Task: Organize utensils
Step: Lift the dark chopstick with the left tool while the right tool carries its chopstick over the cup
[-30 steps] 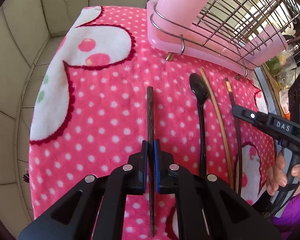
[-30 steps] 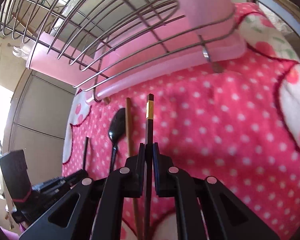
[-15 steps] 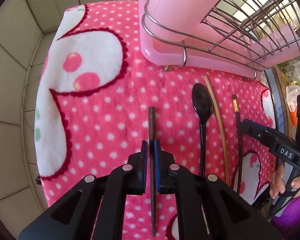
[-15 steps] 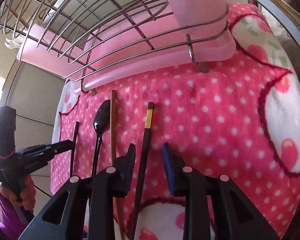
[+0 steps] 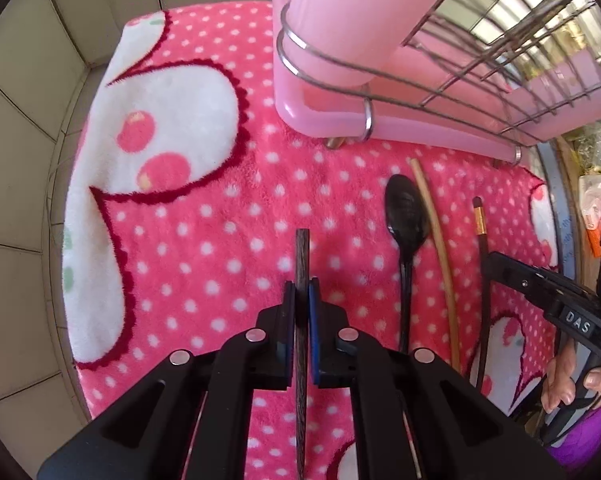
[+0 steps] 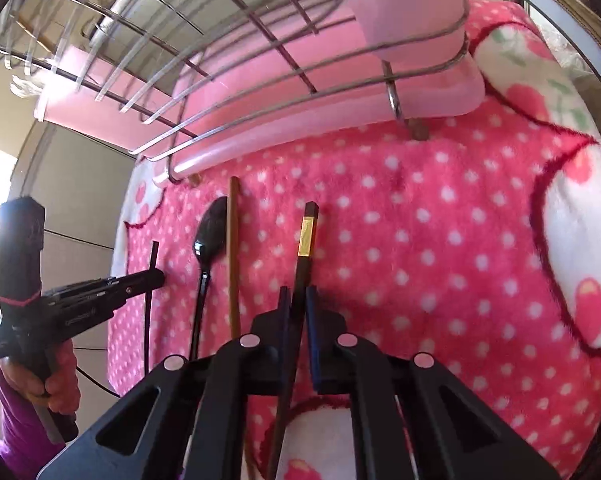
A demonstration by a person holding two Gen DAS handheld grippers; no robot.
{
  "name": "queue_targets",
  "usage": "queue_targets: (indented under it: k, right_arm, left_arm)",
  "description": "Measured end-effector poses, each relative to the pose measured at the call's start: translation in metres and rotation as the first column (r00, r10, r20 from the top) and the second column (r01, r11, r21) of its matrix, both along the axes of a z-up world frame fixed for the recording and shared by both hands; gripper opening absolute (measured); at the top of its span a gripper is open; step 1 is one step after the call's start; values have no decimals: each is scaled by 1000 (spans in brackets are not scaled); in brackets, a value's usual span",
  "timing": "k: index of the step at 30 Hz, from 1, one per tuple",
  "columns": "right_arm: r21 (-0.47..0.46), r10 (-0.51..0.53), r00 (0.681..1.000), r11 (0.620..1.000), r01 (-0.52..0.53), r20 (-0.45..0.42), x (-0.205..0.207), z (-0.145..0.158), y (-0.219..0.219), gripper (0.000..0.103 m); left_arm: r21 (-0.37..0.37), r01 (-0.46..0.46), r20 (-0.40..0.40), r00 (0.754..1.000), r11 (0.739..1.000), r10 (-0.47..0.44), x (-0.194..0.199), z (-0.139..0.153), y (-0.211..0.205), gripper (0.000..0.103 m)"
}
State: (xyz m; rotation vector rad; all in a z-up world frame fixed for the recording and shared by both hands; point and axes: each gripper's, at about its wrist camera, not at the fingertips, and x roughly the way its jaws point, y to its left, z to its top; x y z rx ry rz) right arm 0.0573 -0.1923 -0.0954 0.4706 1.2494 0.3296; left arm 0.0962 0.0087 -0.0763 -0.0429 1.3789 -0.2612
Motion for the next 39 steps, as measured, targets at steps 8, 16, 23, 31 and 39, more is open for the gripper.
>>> queue_targets:
  k: [8,16,23,31,39]
  right_arm:
    - [28,-63,978,998,59,199,-33,58,-27,6]
    - [-15,-117,881,990,139,458,-65,142,-46,6]
    - [-17,-154,735,975,220,660,-77,222,-63,6]
    - [-1,-188,514,939,344,837,-74,302,-78,6]
    - [33,-202,371,910,414,906,-52,331,-90,6]
  left_arm:
    - [-147,-19,183,982,989,46,-35,52,25,5]
    - [-251,-37,434,889,967,146,-65,126,45,5]
    - [-320,-32,612,756,947,232,-75,186,48,5]
    - [-393,-40,766,538,919,351,-59,244,42,5]
    - [-375,-64,854,365,925,371,-36,260,27,5]
